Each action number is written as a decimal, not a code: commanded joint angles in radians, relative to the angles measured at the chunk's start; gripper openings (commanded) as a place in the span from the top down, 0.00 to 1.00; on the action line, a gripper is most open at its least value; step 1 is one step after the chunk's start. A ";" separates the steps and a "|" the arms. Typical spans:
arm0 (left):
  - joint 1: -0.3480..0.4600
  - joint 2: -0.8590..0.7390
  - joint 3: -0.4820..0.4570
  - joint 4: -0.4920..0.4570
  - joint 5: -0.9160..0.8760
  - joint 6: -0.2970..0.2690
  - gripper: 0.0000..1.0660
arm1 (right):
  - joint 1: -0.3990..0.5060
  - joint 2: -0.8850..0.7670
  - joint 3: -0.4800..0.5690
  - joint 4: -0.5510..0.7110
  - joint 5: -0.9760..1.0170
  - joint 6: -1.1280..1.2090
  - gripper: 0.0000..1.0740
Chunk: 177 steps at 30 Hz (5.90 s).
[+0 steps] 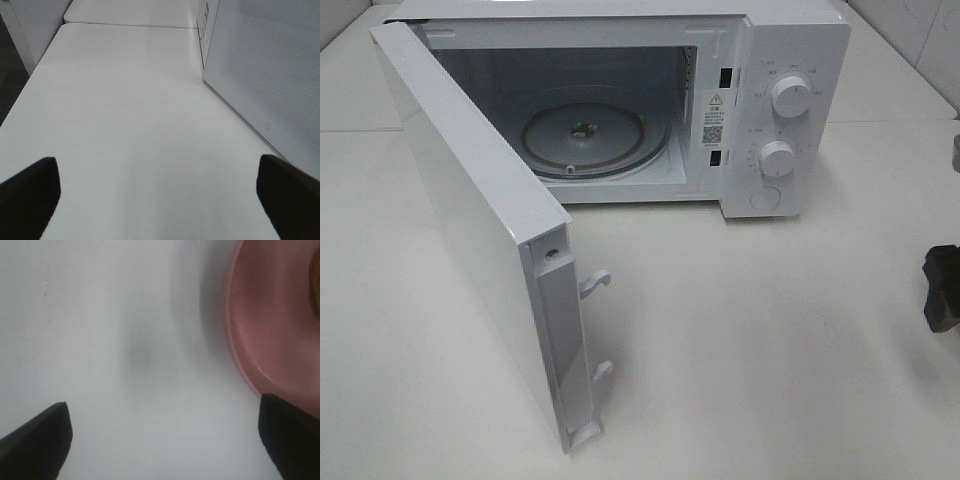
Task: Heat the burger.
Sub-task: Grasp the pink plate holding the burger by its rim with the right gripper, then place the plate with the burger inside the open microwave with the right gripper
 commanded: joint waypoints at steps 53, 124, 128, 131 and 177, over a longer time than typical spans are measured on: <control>0.000 -0.016 0.002 -0.009 -0.008 -0.003 0.04 | -0.217 0.510 -0.192 0.044 -0.111 -0.167 0.31; 0.000 -0.016 0.002 -0.009 -0.008 -0.003 0.04 | 0.465 -0.068 0.032 -0.145 0.221 -0.445 1.00; 0.000 -0.016 0.002 -0.009 -0.008 -0.003 0.04 | 0.507 -0.068 0.032 -0.163 0.223 -0.450 1.00; 0.000 -0.016 0.002 -0.009 -0.008 -0.003 0.04 | 0.554 -0.068 0.032 -0.199 0.225 -0.448 1.00; 0.000 -0.016 0.002 -0.009 -0.008 -0.003 0.04 | 0.777 -0.008 0.032 -0.458 -0.253 -0.777 1.00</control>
